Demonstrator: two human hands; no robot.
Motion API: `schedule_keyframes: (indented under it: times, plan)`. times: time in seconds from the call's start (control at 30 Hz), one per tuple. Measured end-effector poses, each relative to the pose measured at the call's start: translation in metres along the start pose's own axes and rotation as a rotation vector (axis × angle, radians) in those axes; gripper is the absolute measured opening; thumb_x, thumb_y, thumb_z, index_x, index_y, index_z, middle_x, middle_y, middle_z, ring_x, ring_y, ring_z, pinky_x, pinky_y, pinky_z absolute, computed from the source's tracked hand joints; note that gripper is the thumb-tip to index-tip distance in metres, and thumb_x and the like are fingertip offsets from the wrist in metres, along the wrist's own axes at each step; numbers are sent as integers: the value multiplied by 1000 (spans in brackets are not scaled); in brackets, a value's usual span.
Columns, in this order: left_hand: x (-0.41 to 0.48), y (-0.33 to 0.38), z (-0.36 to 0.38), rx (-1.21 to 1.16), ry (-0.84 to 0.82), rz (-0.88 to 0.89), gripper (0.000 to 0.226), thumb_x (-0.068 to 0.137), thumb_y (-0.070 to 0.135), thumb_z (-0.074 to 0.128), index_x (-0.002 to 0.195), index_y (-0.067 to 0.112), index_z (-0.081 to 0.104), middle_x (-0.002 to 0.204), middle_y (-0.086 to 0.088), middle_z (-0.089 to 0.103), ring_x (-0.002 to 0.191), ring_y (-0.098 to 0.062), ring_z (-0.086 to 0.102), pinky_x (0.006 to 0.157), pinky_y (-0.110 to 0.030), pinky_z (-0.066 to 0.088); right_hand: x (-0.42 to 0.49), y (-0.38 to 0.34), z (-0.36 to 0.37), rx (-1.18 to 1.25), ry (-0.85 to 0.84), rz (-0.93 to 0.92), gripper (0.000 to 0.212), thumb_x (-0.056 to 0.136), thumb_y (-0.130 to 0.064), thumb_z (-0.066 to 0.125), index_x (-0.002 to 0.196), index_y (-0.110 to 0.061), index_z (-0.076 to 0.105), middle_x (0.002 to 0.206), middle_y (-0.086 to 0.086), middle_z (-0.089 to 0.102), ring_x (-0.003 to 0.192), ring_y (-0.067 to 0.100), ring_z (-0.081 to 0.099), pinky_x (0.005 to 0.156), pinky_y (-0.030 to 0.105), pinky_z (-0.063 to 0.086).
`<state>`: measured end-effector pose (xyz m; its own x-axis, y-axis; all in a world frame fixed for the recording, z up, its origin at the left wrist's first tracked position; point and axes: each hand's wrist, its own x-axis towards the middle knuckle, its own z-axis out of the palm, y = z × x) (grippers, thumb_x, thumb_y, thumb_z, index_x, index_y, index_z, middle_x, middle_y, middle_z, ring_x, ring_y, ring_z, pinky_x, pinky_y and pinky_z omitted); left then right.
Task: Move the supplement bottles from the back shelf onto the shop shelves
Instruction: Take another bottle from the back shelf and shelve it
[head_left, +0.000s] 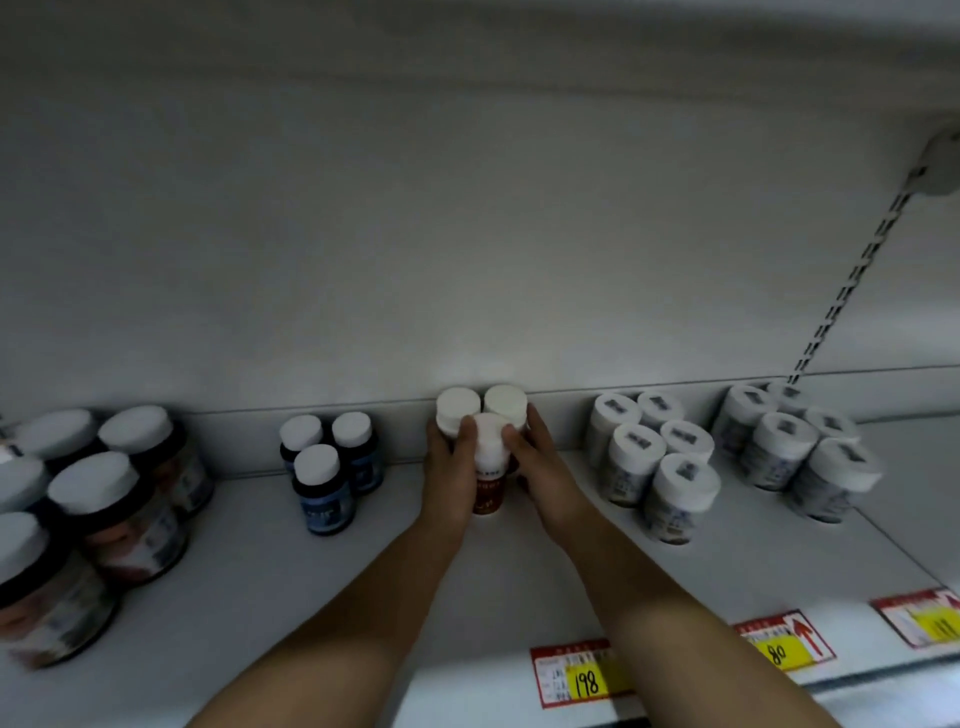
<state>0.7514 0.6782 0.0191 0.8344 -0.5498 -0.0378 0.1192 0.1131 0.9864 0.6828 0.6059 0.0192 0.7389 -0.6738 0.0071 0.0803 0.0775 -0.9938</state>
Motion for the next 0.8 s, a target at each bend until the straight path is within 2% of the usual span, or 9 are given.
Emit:
schedule_keyframes:
  times: [0.13, 0.33, 0.5, 0.6, 0.67, 0.73, 0.8]
  plan:
    - [-3, 0, 8, 15, -25, -15, 43, 93, 37, 45, 133, 24, 39, 134, -5, 52, 118, -23, 53, 105, -45, 41, -1, -1, -9, -15, 7, 3, 37, 93, -21, 50, 126, -33, 41, 132, -3, 54, 118, 13, 53, 94, 28, 45]
    - [-6, 1, 15, 4, -58, -11, 41, 94, 34, 45, 132, 23, 40, 130, -3, 54, 116, -22, 54, 102, -40, 43, -2, -2, -18, -21, -13, -10, 33, 95, -18, 46, 126, -28, 41, 125, -6, 55, 100, -3, 54, 63, 4, 45]
    - [-6, 4, 14, 6, -62, -24, 40, 93, 34, 45, 131, 22, 41, 132, -6, 54, 115, -22, 54, 102, -39, 42, -3, -7, -21, -36, -52, -19, 28, 95, -14, 45, 120, -25, 43, 117, -8, 56, 94, -8, 53, 61, 3, 44]
    - [-12, 13, 11, 19, -83, -27, 41, 94, 34, 42, 132, 19, 40, 137, -3, 49, 114, -17, 52, 96, -31, 40, -5, -12, -23, -45, -57, -6, 23, 95, -14, 45, 116, -24, 44, 106, -15, 57, 86, -11, 52, 57, 1, 43]
    - [-15, 21, 9, 19, -56, -38, 47, 96, 34, 39, 139, 16, 31, 135, 9, 39, 116, -10, 43, 95, -25, 33, -8, -18, -23, -86, -33, -23, 28, 95, -17, 46, 123, -21, 44, 116, -10, 57, 93, -6, 55, 66, 2, 43]
    - [-15, 31, 6, 53, -19, -32, 56, 96, 38, 37, 145, 17, 20, 145, 4, 33, 129, -14, 36, 103, -27, 28, -8, -24, -24, -172, 51, -45, 45, 94, -26, 50, 136, -16, 39, 135, -3, 48, 117, 7, 50, 89, 10, 39]
    - [-17, 46, 2, 80, 15, -3, 58, 95, 41, 36, 146, 21, 15, 154, 0, 22, 139, -18, 26, 109, -29, 22, -10, -36, -25, -273, 134, -77, 55, 91, -35, 52, 141, -21, 34, 144, -2, 40, 131, 10, 38, 106, 22, 29]
